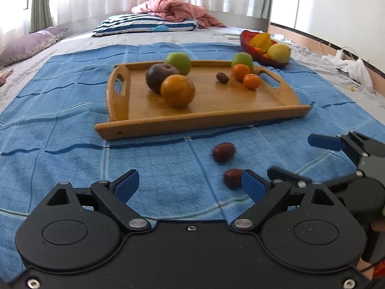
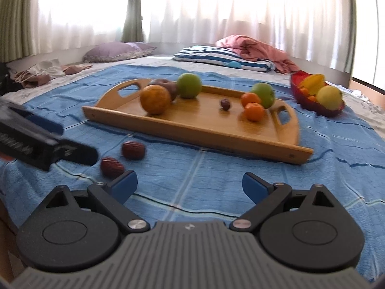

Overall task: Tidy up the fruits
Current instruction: 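Withdraw both grippers from the tray toward the two dates on the blanket, then close the left gripper on a date while the right gripper grasps the other date, then carry the date with the left gripper while the right carries its date over the tray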

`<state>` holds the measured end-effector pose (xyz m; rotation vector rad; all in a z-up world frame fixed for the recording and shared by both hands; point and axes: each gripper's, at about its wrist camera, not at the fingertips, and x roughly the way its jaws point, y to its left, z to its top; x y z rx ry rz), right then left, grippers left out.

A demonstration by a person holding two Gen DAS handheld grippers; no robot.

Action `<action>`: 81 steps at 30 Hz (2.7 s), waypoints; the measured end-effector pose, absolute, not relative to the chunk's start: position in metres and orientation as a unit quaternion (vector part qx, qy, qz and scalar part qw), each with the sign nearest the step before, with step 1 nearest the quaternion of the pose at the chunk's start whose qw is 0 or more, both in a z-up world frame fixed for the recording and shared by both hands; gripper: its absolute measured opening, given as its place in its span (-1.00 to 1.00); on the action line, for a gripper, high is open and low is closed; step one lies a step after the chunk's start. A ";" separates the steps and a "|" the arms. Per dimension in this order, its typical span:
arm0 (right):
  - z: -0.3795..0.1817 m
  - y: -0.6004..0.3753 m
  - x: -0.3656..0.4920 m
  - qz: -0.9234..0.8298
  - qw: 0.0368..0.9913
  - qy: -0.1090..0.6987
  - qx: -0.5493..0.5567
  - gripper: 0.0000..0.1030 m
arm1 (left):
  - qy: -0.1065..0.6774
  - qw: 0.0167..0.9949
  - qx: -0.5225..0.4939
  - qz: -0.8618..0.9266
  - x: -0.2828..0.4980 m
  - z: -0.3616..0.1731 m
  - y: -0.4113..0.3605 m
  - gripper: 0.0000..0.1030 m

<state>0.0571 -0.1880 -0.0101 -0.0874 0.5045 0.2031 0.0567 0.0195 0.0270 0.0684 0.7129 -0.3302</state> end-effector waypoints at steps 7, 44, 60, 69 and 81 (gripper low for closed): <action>-0.009 -0.212 0.057 0.067 0.965 0.252 -0.019 0.92 | 0.349 0.918 0.031 -0.184 0.041 0.020 -0.007 0.29; -0.012 -0.159 0.073 0.093 0.961 0.249 0.078 0.17 | 0.327 0.944 -0.021 -0.044 0.057 0.012 0.040 -0.53; -0.016 -0.127 0.085 0.083 0.963 0.250 0.056 -0.02 | 0.320 0.946 -0.042 -0.031 0.059 0.011 0.061 -0.53; -0.020 -0.120 0.086 0.074 0.966 0.245 0.037 -0.09 | 0.317 0.947 -0.047 -0.035 0.059 0.007 0.060 -0.52; -0.026 -0.114 0.084 0.073 0.970 0.230 0.016 -0.07 | 0.308 0.949 -0.043 -0.046 0.061 0.001 0.057 -0.33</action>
